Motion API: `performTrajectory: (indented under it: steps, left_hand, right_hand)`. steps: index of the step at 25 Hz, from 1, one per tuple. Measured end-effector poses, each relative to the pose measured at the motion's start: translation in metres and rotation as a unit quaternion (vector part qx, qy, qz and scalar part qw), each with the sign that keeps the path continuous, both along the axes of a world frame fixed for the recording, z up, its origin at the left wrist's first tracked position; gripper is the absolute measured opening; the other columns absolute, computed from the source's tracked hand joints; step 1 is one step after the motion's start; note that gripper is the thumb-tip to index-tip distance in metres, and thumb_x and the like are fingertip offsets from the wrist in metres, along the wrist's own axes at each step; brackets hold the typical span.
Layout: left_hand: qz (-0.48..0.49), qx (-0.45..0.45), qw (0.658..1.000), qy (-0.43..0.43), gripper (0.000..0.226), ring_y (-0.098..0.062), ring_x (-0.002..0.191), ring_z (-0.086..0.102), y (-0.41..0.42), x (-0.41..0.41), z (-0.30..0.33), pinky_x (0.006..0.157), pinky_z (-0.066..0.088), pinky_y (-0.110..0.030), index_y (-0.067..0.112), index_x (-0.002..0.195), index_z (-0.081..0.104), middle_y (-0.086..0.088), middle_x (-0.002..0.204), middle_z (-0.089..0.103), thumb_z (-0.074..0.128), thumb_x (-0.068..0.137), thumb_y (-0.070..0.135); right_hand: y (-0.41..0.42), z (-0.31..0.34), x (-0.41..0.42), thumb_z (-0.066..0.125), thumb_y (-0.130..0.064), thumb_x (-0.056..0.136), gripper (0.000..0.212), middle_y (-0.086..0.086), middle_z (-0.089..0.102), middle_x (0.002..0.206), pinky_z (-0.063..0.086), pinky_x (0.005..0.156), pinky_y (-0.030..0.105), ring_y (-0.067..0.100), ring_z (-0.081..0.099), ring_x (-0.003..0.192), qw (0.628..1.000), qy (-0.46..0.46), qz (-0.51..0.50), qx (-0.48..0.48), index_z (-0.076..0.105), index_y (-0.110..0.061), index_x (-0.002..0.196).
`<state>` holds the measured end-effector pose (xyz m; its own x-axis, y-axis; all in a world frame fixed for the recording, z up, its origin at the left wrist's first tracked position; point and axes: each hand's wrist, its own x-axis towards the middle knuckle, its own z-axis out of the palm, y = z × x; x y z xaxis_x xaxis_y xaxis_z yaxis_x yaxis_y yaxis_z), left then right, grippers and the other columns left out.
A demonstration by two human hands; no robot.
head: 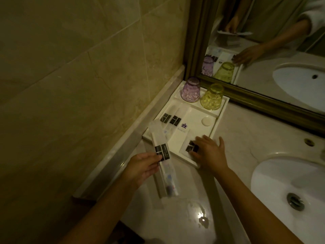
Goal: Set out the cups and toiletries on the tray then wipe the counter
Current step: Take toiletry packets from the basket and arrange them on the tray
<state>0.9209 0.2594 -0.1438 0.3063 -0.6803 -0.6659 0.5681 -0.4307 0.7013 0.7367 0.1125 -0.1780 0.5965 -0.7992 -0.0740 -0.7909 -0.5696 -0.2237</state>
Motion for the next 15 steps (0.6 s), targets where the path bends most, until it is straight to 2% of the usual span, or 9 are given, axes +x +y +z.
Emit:
performTrajectory:
  steps: [3,4,5,6,7,8,10,13,15]
  left_hand:
    - [-0.009,-0.001,1.0,-0.028,0.008,-0.013,0.071,0.07,0.0,0.001,0.004,0.062,0.056,-0.022,0.008,0.087,0.069,-0.007,0.079,0.075,0.065,0.08,0.005]
    - [-0.014,-0.004,0.999,-0.036,0.009,-0.014,0.072,0.07,-0.001,0.0,0.007,0.064,0.057,-0.023,0.008,0.088,0.069,-0.007,0.08,0.075,0.066,0.08,0.006]
    - [-0.02,-0.006,0.999,-0.046,0.009,-0.014,0.072,0.07,-0.002,-0.001,0.009,0.064,0.057,-0.023,0.008,0.088,0.07,-0.007,0.08,0.075,0.067,0.079,0.007]
    - [-0.027,-0.005,0.998,-0.06,0.009,-0.014,0.071,0.07,-0.003,-0.003,0.011,0.063,0.058,-0.023,0.009,0.087,0.07,-0.006,0.079,0.075,0.067,0.079,0.007]
    - [-0.039,-0.003,0.996,-0.076,0.008,-0.013,0.071,0.071,-0.005,-0.007,0.014,0.06,0.057,-0.023,0.01,0.086,0.07,-0.005,0.078,0.075,0.068,0.079,0.009]
    - [-0.054,-0.003,0.994,-0.09,0.007,-0.013,0.071,0.071,-0.007,-0.011,0.017,0.059,0.056,-0.022,0.011,0.085,0.071,-0.005,0.078,0.076,0.068,0.079,0.01]
    - [-0.081,-0.014,0.992,-0.1,0.007,-0.018,0.075,0.072,-0.012,-0.019,0.023,0.065,0.058,-0.026,0.012,0.084,0.072,-0.008,0.083,0.075,0.069,0.078,0.011]
    - [-0.109,-0.021,0.986,-0.127,0.007,-0.022,0.084,0.072,-0.014,-0.024,0.029,0.078,0.058,-0.034,0.018,0.081,0.074,-0.008,0.089,0.076,0.07,0.077,0.013]
    - [-0.134,-0.005,0.977,-0.166,0.012,-0.024,0.089,0.07,-0.012,-0.025,0.028,0.081,0.057,-0.04,0.021,0.085,0.073,-0.007,0.093,0.074,0.071,0.076,0.014]
  right_hand:
    - [0.001,0.005,-0.005,0.054,-0.052,0.082,0.04,-0.002,0.055,0.133,-0.008,0.11,0.055,0.022,0.033,0.136,0.999,0.041,0.001,-0.027,0.057,-0.03,0.116]
    - [0.002,0.009,-0.004,0.054,-0.052,0.082,0.042,-0.001,0.054,0.134,-0.004,0.111,0.055,0.023,0.035,0.134,0.999,0.03,-0.006,-0.039,0.057,-0.029,0.117]
    - [0.007,0.016,0.0,0.056,-0.052,0.081,0.043,0.0,0.056,0.132,0.007,0.112,0.054,0.021,0.042,0.127,0.999,-0.022,-0.024,-0.033,0.058,-0.028,0.117]
    - [0.014,0.028,0.007,0.059,-0.05,0.079,0.041,-0.001,0.061,0.123,0.025,0.107,0.049,0.015,0.052,0.113,0.993,-0.106,-0.053,0.013,0.061,-0.027,0.113]
    - [0.022,0.041,0.015,0.062,-0.047,0.078,0.036,-0.005,0.067,0.111,0.042,0.095,0.036,0.006,0.057,0.096,0.973,-0.195,-0.078,0.1,0.064,-0.026,0.107]
    - [0.031,0.052,0.022,0.065,-0.044,0.077,0.027,-0.011,0.069,0.097,0.047,0.078,0.022,-0.002,0.058,0.081,0.939,-0.262,-0.092,0.203,0.067,-0.027,0.099]
    - [0.043,0.064,0.033,0.071,-0.03,0.076,0.006,-0.012,0.07,0.074,0.045,0.056,0.009,-0.001,0.064,0.064,0.872,-0.332,-0.117,0.34,0.068,-0.028,0.08]
    - [0.04,0.076,0.033,0.068,-0.013,0.079,0.007,-0.003,0.068,0.065,0.045,0.047,0.01,-0.001,0.062,0.052,0.824,-0.406,-0.166,0.359,0.068,-0.017,0.073]
    - [0.027,0.081,0.031,0.066,-0.012,0.081,0.005,0.001,0.068,0.068,0.047,0.051,0.019,0.007,0.062,0.057,0.799,-0.435,-0.215,0.355,0.069,-0.013,0.077]
